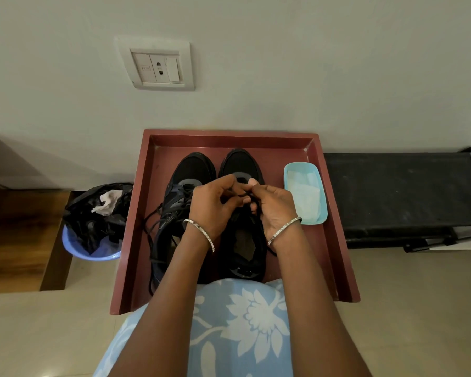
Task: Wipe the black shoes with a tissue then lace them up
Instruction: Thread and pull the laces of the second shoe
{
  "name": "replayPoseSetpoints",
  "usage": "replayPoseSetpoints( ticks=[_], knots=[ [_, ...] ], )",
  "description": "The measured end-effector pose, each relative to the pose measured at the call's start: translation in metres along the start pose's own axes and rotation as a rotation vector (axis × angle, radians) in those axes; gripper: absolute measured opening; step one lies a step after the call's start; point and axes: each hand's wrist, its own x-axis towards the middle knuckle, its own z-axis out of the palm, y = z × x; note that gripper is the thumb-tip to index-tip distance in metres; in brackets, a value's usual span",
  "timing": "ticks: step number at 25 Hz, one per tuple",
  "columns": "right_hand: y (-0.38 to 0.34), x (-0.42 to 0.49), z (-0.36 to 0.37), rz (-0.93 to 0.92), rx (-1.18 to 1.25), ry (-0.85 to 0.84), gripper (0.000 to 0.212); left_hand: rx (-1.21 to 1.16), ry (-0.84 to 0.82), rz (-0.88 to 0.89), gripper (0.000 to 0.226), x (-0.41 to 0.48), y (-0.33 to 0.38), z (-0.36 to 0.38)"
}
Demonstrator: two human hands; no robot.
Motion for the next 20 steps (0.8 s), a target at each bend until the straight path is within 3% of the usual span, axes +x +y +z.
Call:
replayPoseSetpoints(
  ticks=[3,5,11,16,18,20],
  knots=[
    [-0.003,-0.003,0.001,-0.013,0.050,0.011,0.009,0.234,0.034,0.103,0.014,0.000,-0.005,0.003],
    [-0.010,-0.006,0.001,-0.026,0.098,0.008,0.012,0.268,0.038,0.051,0.015,0.001,-0.005,0.005],
    [-0.014,-0.017,-0.004,-0.167,-0.062,-0.040,0.004,-0.429,0.008,-0.471,0.016,0.004,-0.005,0.007],
    [-0.008,-0.020,-0.028,-0.402,-0.379,-0.133,0.036,-0.655,0.051,-0.653,0.018,0.006,0.002,0.008],
    [-0.007,-0.021,-0.035,-0.546,-0.582,-0.218,0.041,-0.695,0.055,-0.697,0.017,0.006,0.006,0.005],
    [-0.006,-0.019,-0.034,-0.635,-0.619,-0.205,0.038,-0.716,0.055,-0.716,0.018,0.007,0.009,0.003]
  ],
)
